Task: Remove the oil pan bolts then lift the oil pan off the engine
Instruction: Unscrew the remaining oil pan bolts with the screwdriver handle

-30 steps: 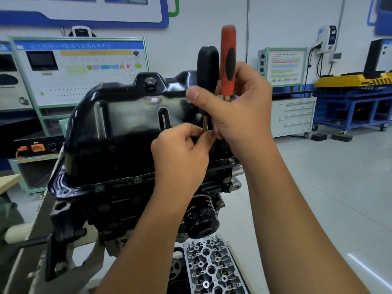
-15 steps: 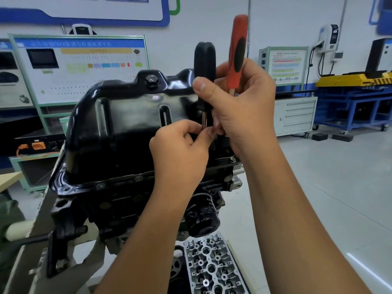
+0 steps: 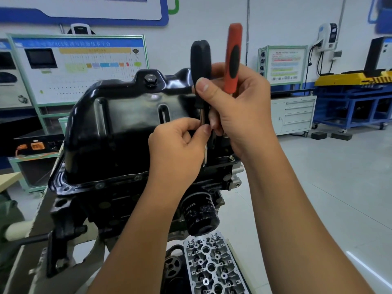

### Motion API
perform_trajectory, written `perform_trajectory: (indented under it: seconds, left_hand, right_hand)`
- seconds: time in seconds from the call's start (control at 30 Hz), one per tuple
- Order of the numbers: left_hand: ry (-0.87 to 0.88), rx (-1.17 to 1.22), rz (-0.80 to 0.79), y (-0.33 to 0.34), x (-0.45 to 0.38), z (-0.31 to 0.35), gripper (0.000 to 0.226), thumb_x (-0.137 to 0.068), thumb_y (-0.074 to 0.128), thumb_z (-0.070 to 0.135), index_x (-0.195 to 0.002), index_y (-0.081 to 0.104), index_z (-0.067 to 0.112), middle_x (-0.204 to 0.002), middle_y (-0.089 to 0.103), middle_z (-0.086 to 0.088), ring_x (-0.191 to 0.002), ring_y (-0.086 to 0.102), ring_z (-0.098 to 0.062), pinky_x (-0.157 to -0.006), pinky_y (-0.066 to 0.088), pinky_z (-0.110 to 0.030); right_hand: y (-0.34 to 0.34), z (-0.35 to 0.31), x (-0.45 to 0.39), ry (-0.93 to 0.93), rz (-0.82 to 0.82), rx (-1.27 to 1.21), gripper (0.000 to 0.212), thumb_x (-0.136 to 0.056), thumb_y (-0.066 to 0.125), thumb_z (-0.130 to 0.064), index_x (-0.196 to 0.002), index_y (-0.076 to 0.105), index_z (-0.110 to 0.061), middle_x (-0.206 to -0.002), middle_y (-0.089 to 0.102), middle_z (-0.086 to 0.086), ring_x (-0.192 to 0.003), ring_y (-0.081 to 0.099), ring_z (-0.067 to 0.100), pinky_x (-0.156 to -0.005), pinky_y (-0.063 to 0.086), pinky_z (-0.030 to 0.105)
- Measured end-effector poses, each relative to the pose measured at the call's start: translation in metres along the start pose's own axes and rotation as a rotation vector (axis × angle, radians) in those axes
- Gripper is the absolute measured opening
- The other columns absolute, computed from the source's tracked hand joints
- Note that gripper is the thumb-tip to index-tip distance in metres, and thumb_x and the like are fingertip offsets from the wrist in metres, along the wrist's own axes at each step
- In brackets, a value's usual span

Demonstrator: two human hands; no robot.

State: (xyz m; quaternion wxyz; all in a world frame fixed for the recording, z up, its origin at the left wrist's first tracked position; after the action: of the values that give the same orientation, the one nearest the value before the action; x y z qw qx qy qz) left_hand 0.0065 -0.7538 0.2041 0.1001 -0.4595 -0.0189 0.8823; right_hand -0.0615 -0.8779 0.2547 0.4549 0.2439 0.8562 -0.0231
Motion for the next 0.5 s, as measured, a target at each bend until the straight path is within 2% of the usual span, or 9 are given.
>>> perform_trajectory:
  seconds: [0.1,0.17,0.27,0.33,0.4,0.5]
  left_hand:
    - [-0.002,0.015,-0.024,0.001,-0.001,-0.001,0.018,-0.092,0.074,0.017,-0.075,0.074,0.016,-0.043,0.026,0.011,-0.044,0.019,-0.008,-0.044,0.02,-0.019]
    - [-0.005,0.003,-0.006,-0.001,-0.001,-0.002,0.018,-0.091,0.076,0.02,-0.073,0.072,0.015,-0.043,0.026,0.01,-0.043,0.019,-0.009,-0.044,0.02,-0.019]
    - [-0.009,-0.012,0.013,-0.002,-0.001,-0.003,0.017,-0.089,0.079,0.02,-0.074,0.072,0.016,-0.04,0.029,0.011,-0.04,0.023,-0.009,-0.044,0.022,-0.015]
    - [-0.004,-0.018,0.009,-0.002,-0.001,-0.001,0.015,-0.089,0.079,0.02,-0.075,0.073,0.019,-0.039,0.029,0.012,-0.04,0.024,-0.008,-0.045,0.023,-0.015]
    - [0.006,-0.011,-0.028,0.0,-0.002,0.0,0.015,-0.091,0.077,0.02,-0.076,0.075,0.018,-0.042,0.027,0.011,-0.042,0.021,-0.009,-0.045,0.022,-0.018]
    - [0.006,0.002,-0.069,0.001,-0.002,0.0,0.017,-0.092,0.076,0.02,-0.075,0.075,0.018,-0.043,0.025,0.011,-0.044,0.018,-0.009,-0.044,0.019,-0.019]
  right_hand:
    - [0.005,0.006,0.002,0.059,-0.064,-0.079,0.02,-0.099,0.064,-0.002,-0.118,0.062,-0.006,-0.086,0.077,0.016,-0.034,0.044,0.016,-0.039,0.036,0.021]
    - [0.006,0.005,0.002,0.045,-0.063,-0.059,0.026,-0.096,0.07,-0.004,-0.12,0.06,-0.004,-0.085,0.075,0.017,-0.036,0.046,0.016,-0.04,0.037,0.022]
    - [0.002,-0.001,0.001,-0.033,-0.014,0.101,0.033,-0.081,0.086,-0.009,-0.105,0.065,0.001,-0.075,0.063,0.02,-0.051,0.052,0.014,-0.052,0.043,0.025]
    - [-0.001,-0.002,0.0,-0.049,0.013,0.142,0.03,-0.079,0.087,-0.009,-0.1,0.068,0.003,-0.076,0.064,0.022,-0.055,0.053,0.013,-0.057,0.044,0.025]
    - [0.002,-0.001,0.001,-0.027,-0.027,0.079,0.025,-0.086,0.081,-0.004,-0.106,0.067,0.004,-0.076,0.064,0.024,-0.048,0.052,0.01,-0.051,0.043,0.021]
    - [0.01,0.002,0.003,0.032,-0.111,-0.059,0.02,-0.095,0.067,0.003,-0.115,0.064,-0.001,-0.085,0.072,0.026,-0.035,0.046,0.014,-0.04,0.037,0.02]
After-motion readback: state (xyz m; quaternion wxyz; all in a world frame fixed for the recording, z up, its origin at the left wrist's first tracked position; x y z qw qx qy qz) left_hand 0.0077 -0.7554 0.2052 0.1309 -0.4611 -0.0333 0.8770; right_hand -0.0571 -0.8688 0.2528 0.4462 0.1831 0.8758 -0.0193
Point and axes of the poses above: each hand's wrist, its own x-axis away from the middle knuckle, its own y-axis out of the palm, z = x × y, the point moved 10 cm from there along -x, towards the middle knuckle
